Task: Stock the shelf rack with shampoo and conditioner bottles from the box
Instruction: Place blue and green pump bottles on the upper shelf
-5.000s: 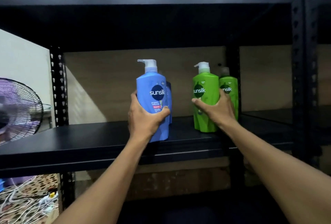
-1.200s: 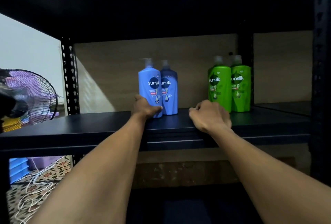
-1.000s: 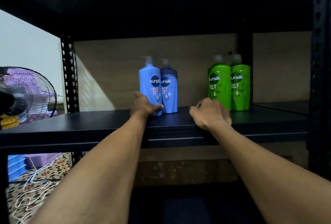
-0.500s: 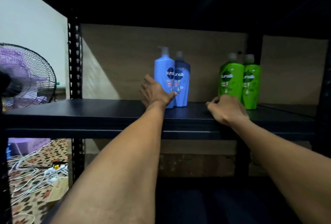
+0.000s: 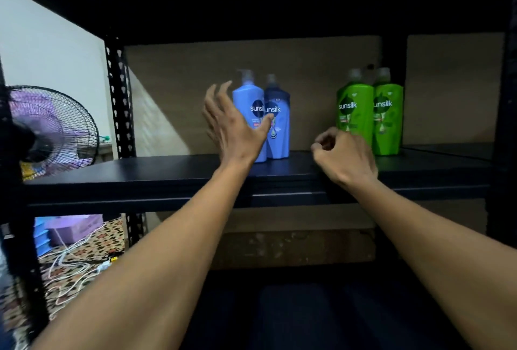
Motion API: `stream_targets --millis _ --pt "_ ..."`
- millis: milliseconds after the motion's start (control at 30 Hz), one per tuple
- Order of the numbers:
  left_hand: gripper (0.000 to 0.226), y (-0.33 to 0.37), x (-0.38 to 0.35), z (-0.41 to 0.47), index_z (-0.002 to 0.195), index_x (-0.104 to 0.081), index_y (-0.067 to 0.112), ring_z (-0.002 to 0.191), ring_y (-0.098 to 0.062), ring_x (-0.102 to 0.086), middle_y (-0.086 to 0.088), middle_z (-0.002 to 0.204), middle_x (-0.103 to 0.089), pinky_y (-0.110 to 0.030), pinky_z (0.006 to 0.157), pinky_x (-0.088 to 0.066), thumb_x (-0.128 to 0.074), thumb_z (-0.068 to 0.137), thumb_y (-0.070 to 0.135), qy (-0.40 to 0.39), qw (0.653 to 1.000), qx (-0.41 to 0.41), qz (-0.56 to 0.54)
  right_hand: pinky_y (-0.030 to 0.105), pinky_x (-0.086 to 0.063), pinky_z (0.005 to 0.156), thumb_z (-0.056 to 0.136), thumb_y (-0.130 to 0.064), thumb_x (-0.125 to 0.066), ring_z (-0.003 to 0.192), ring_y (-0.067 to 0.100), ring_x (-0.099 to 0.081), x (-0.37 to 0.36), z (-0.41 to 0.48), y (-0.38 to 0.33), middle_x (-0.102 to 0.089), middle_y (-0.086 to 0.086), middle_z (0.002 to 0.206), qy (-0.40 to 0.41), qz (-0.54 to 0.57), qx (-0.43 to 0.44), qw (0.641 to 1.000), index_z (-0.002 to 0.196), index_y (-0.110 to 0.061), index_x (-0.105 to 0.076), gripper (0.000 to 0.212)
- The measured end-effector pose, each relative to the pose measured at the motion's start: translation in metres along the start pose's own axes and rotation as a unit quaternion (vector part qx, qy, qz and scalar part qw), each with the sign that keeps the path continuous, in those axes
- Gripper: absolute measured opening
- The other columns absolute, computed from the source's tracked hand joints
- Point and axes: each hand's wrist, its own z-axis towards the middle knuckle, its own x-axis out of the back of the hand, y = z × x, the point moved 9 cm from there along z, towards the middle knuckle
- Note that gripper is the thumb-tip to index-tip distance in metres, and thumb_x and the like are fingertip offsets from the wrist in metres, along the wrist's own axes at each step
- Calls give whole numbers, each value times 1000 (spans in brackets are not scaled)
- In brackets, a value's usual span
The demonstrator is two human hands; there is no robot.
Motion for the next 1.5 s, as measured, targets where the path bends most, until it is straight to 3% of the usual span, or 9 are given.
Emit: stream_targets --millis 167,500,633,767,867,1133,1267,1367,1500 --pt "70 53 66 -95 133 -53 6 134 -25 -46 -9 140 -51 -40 114 -36 -85 78 36 -37 979 -170 -108 28 -37 93 82 -14 -63 105 20 -49 54 -105 -5 -58 -1 111 191 135 172 957 112 -18 -64 31" --pt "54 -96 101 -476 124 -59 27 129 -10 -47 9 134 -51 -27 111 -36 -78 77 47 -364 917 160 -24 52 -50 94 73 3 -70 111 16 -56 -104 -447 219 -50 -18 113 -162 110 -139 971 117 -33 -54 60" --pt "55 -140 112 -610 122 -58 33 122 -14 -49 10 124 -51 -36 105 -43 -79 73 47 -455 845 279 43 55 -44 103 78 -24 -55 117 25 -51 -138 -538 272 -51 -13 113 -287 14 -196 938 116 -36 -47 41" --pt "63 -158 115 -711 124 -56 33 120 -19 -50 7 123 -53 -37 99 -44 -76 69 56 -537 752 368 107 40 -43 97 79 -18 -67 127 22 -33 -157 -574 292 -58 4 127 -344 -62 -226 909 126 -22 -54 49" --pt "73 -155 113 -775 132 -52 27 125 -23 -50 0 133 -52 -33 104 -42 -80 69 52 -584 672 446 93 36 -39 96 78 -12 -70 124 33 -47 -186 -606 302 -53 15 134 -440 -56 -268 855 143 -8 -44 69" --pt "129 -157 92 -840 160 6 14 143 -41 -19 -13 158 -16 -46 118 -22 -85 72 38 -727 554 371 162 36 -42 104 73 -32 -76 129 35 -47 -212 -664 329 -42 20 145 -538 -138 -257 791 157 -3 -13 109" --pt "140 -169 81 -840 159 6 12 150 -43 -8 -9 162 -8 -57 117 -28 -93 66 41 -776 474 366 198 32 -36 110 70 -40 -84 134 27 -43 -219 -661 328 -38 14 147 -562 -182 -247 768 151 -7 -13 112" --pt "139 -175 78 -837 159 2 9 150 -42 -9 -11 163 -8 -57 117 -28 -94 64 43 -782 461 363 211 32 -40 106 66 -35 -89 132 29 -47 -224 -655 332 -41 14 143 -584 -185 -258 747 146 -8 -18 110" --pt "138 -176 85 -833 155 -8 16 143 -39 -27 -14 153 -30 -52 112 -39 -99 54 39 -745 504 400 175 32 -45 97 69 -32 -86 125 33 -55 -229 -654 341 -48 17 139 -591 -161 -299 732 146 -2 -21 106"
